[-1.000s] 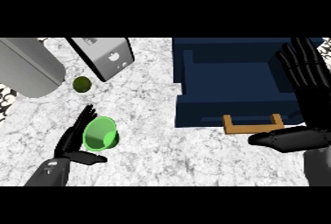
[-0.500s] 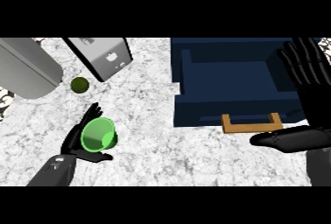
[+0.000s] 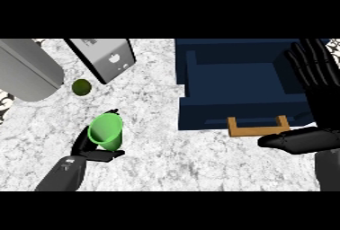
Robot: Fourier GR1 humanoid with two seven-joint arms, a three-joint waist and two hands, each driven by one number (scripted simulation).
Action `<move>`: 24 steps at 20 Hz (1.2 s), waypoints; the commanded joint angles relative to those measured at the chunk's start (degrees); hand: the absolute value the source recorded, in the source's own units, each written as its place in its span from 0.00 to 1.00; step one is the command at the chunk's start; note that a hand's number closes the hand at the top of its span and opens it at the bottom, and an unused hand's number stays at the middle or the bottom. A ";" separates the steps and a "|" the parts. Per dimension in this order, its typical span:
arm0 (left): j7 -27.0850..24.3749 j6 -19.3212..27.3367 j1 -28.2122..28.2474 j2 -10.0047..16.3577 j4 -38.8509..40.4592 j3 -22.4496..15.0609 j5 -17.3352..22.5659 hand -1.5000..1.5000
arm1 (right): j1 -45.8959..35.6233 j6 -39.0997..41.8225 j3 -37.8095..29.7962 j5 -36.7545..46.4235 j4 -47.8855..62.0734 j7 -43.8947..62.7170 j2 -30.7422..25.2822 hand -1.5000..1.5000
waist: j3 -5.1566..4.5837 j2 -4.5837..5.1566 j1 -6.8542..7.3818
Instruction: Pick up the cup, place it into the drawer and close the drawer
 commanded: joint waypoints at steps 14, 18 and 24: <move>-15.56 25.60 3.46 -2.99 -7.49 12.35 8.33 1.00 | -1.63 -1.09 -1.66 -0.13 -0.18 2.05 -0.92 0.00 | 0.08 -0.47 1.33; -14.10 11.17 -0.53 -3.61 -9.75 12.36 10.77 1.00 | 0.68 -0.50 -0.34 0.18 -1.33 1.32 -0.05 0.00 | 0.18 -0.72 1.26; -7.61 9.40 -4.42 -4.35 -15.76 7.42 8.69 1.00 | 3.80 0.95 -2.78 -1.67 -2.86 1.26 -1.55 0.00 | 0.34 -1.20 1.73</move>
